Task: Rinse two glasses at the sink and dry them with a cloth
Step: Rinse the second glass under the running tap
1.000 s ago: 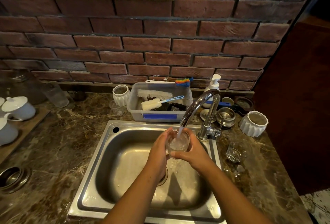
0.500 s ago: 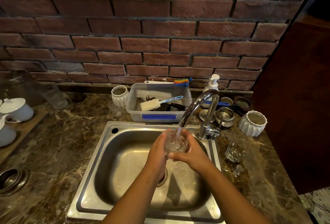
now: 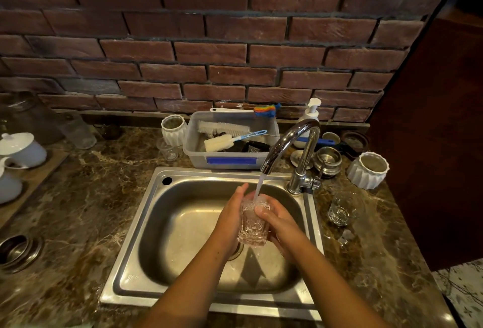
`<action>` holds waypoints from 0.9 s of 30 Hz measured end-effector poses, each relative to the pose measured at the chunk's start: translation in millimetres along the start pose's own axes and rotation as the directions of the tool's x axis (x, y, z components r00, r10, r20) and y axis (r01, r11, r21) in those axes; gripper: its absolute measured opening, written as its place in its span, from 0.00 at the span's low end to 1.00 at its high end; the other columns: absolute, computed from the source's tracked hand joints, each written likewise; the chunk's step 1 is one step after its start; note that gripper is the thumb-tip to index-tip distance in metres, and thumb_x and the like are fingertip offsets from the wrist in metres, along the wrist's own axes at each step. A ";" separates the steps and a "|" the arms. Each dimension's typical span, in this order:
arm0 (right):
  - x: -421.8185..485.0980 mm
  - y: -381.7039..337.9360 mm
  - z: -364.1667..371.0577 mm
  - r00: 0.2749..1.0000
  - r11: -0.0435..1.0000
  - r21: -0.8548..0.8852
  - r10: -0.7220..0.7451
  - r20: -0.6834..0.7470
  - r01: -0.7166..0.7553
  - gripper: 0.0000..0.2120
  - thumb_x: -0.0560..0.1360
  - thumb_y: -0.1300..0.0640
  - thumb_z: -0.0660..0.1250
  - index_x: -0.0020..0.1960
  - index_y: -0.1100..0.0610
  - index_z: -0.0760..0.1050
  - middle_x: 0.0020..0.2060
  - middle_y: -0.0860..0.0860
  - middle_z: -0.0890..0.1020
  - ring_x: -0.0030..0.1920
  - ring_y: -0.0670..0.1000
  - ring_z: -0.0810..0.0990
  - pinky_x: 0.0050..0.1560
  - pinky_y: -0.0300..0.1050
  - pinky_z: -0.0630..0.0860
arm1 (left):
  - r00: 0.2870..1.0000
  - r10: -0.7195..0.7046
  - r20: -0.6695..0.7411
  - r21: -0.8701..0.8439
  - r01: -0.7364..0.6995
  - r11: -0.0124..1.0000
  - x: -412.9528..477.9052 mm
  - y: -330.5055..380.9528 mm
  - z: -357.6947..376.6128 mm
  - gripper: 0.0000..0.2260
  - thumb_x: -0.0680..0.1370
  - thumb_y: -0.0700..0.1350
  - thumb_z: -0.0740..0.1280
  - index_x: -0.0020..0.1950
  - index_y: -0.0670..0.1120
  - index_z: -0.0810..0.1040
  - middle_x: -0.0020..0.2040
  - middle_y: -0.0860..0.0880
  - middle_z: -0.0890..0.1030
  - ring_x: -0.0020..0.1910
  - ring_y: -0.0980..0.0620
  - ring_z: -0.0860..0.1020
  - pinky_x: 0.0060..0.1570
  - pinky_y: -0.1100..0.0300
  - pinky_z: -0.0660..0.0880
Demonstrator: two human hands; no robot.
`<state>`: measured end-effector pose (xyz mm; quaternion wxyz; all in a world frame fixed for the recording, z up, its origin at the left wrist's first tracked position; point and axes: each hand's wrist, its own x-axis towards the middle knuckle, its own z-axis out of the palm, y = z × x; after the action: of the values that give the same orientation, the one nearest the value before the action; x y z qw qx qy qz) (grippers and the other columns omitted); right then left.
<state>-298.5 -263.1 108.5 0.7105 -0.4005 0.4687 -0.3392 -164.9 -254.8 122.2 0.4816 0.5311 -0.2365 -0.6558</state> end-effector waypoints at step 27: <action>-48.3 52.4 8.4 0.844 0.824 0.203 0.536 0.020 -0.529 0.27 0.72 0.41 0.72 0.61 0.61 0.79 0.56 0.63 0.84 0.55 0.62 0.84 0.49 0.57 0.83 | 0.910 -0.379 -0.169 -0.039 0.379 0.925 -50.4 -69.8 -20.0 0.25 0.83 0.62 0.57 0.60 0.44 0.81 0.48 0.41 0.88 0.45 0.43 0.87 0.50 0.50 0.80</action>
<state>-301.0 -196.1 83.0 0.8044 -0.1737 0.5386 -0.1806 -174.4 -176.7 82.0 0.3654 0.6207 -0.0844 -0.6885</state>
